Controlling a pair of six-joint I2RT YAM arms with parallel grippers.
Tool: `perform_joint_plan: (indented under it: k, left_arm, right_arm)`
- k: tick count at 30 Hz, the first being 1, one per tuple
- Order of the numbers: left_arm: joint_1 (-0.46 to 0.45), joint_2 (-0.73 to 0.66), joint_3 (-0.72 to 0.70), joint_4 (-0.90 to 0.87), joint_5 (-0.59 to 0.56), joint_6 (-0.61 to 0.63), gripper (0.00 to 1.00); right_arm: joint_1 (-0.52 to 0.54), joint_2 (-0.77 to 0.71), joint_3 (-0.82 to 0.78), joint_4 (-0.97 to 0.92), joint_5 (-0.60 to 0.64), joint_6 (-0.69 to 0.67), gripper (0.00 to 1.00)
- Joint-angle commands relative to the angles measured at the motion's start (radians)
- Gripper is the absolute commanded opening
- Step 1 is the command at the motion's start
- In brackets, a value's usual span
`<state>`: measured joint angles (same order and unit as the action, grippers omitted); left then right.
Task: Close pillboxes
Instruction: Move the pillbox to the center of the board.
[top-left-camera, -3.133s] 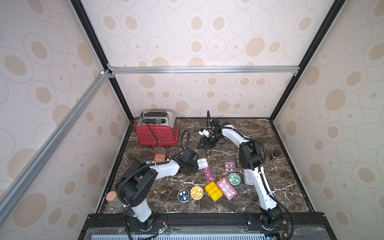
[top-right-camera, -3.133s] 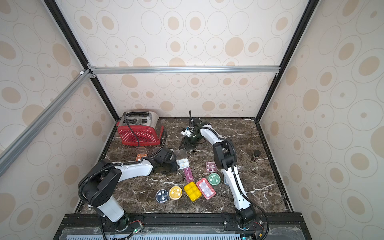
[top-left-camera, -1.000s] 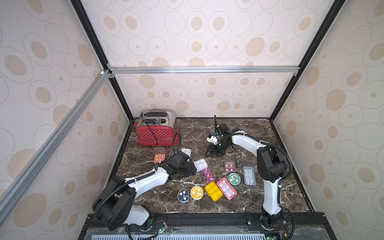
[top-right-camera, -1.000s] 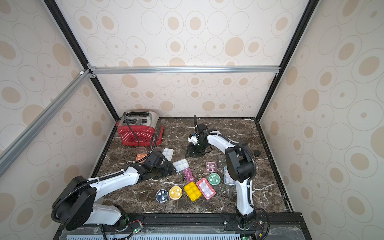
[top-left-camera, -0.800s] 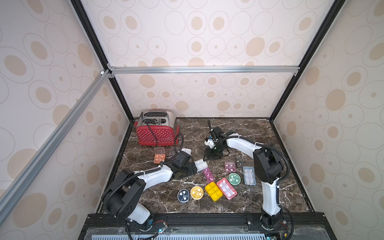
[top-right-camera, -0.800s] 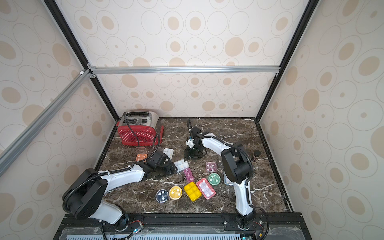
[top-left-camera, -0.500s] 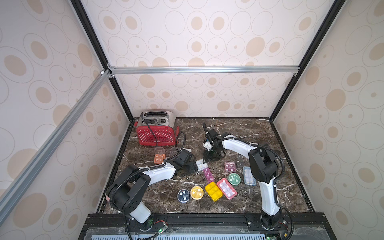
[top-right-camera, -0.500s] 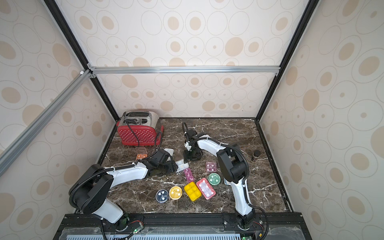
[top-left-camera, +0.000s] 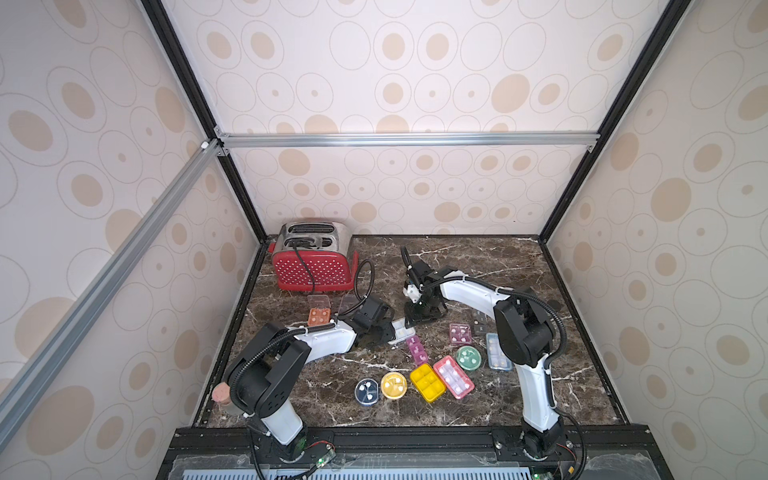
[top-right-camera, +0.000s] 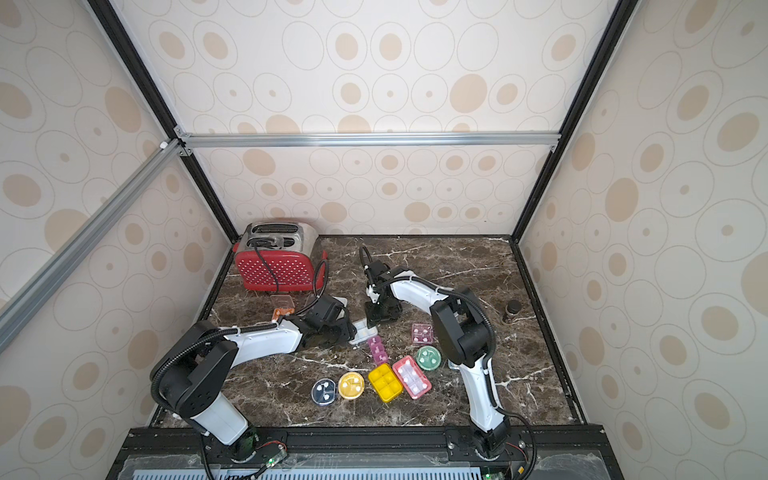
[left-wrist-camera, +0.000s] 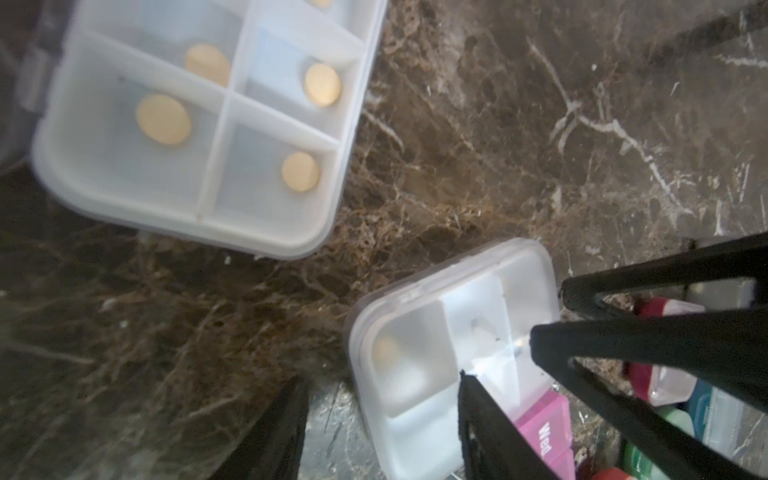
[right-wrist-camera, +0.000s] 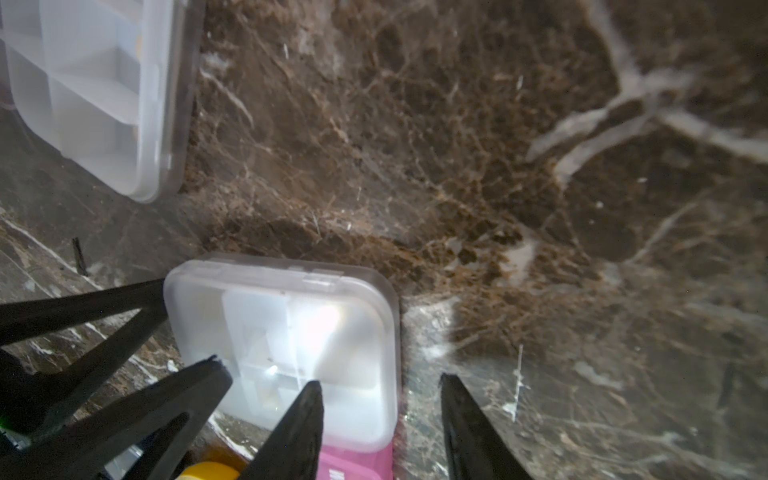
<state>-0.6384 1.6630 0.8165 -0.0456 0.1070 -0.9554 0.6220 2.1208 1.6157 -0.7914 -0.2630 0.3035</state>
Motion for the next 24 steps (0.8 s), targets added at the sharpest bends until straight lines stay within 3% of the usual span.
perform_joint_plan:
  k: [1, 15, 24]
  left_arm:
    - [0.004, 0.053, -0.004, -0.048, 0.014, -0.024, 0.53]
    - [-0.006, 0.124, -0.014, -0.005, 0.039, -0.049, 0.41]
    - [-0.05, 0.147, 0.044, 0.009, 0.058, -0.077, 0.39]
  right_arm:
    - [0.02, 0.034, -0.005, -0.025, 0.028, 0.006, 0.46]
    - [0.022, 0.038, -0.059, -0.001, 0.029, 0.036, 0.42]
    - [-0.034, -0.021, -0.175, 0.098, -0.093, 0.071, 0.37]
